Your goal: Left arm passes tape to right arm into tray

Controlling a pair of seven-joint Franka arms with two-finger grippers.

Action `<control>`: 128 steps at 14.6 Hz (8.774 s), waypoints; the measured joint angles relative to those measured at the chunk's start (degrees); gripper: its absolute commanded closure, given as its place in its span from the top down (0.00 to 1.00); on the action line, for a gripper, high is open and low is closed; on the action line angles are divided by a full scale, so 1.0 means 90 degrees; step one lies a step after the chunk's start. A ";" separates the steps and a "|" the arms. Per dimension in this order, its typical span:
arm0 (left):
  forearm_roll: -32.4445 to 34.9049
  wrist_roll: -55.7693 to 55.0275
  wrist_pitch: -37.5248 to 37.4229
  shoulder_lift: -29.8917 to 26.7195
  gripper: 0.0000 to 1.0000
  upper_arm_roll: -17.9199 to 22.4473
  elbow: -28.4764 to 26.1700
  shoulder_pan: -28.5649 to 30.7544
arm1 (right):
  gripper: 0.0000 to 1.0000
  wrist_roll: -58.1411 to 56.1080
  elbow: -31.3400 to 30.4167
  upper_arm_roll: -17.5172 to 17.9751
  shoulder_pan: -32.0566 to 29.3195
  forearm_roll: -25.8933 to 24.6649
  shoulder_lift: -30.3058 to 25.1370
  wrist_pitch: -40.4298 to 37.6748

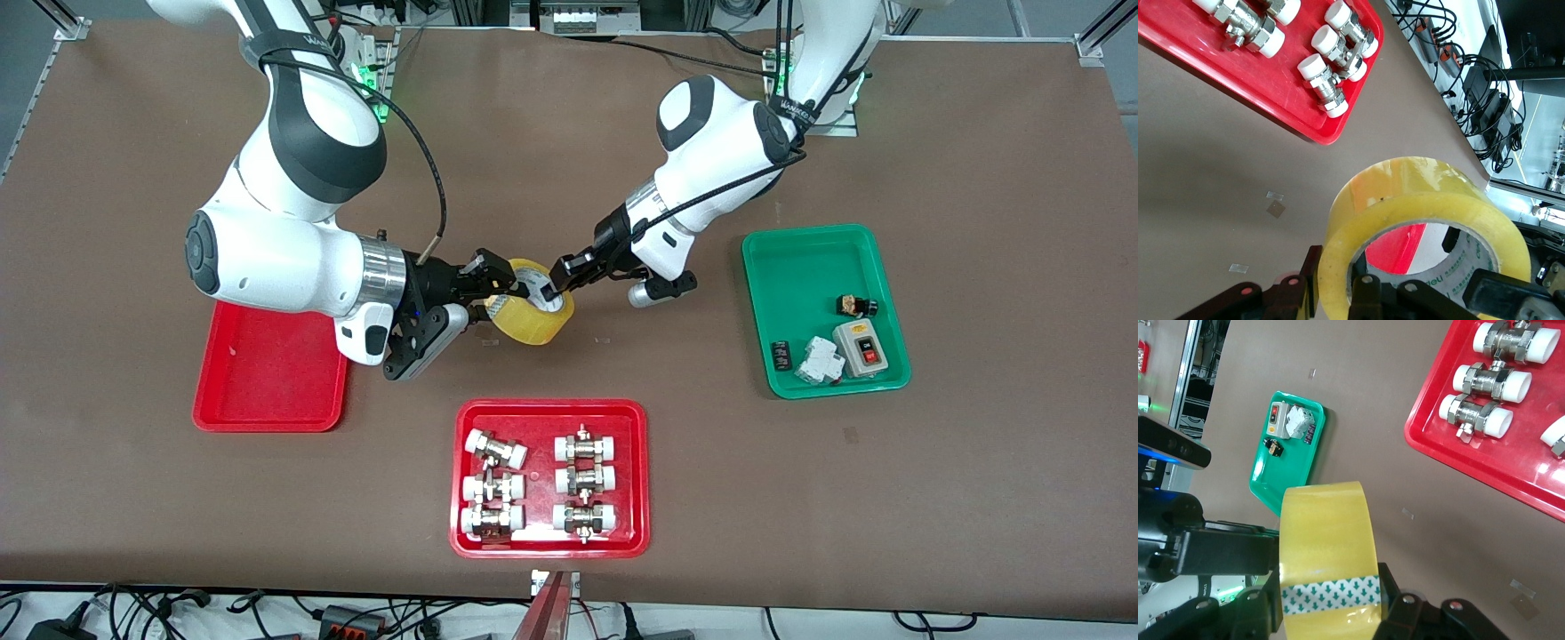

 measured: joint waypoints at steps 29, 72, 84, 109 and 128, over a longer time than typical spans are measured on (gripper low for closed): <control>0.2541 0.2889 -0.9134 -0.0001 1.00 0.0080 0.2742 0.3003 | 0.41 -0.0102 -0.0686 -0.0191 -0.3104 0.0036 0.0433 -0.1051; 0.4787 0.1888 -0.9060 -0.1599 1.00 -0.0151 0.1761 0.3132 | 1.00 0.1256 -0.0620 0.0014 -0.2724 -0.4662 -0.0921 -0.1865; 0.4707 0.3870 -0.8679 -0.1618 1.00 0.2191 0.2074 0.1776 | 1.00 0.1507 0.0152 -0.0123 -0.2904 -0.4789 -0.1408 -0.1931; 0.4602 0.4646 -0.7576 -0.1691 1.00 0.2251 0.2189 0.1780 | 1.00 0.1510 -0.2416 -0.0083 -0.2898 -0.4823 -0.3205 -0.0984; 0.4602 0.4654 -0.7988 -0.1774 1.00 0.2328 0.2178 0.1858 | 1.00 0.1508 -0.2397 -0.0082 -0.2984 -0.4727 -0.3315 -0.1248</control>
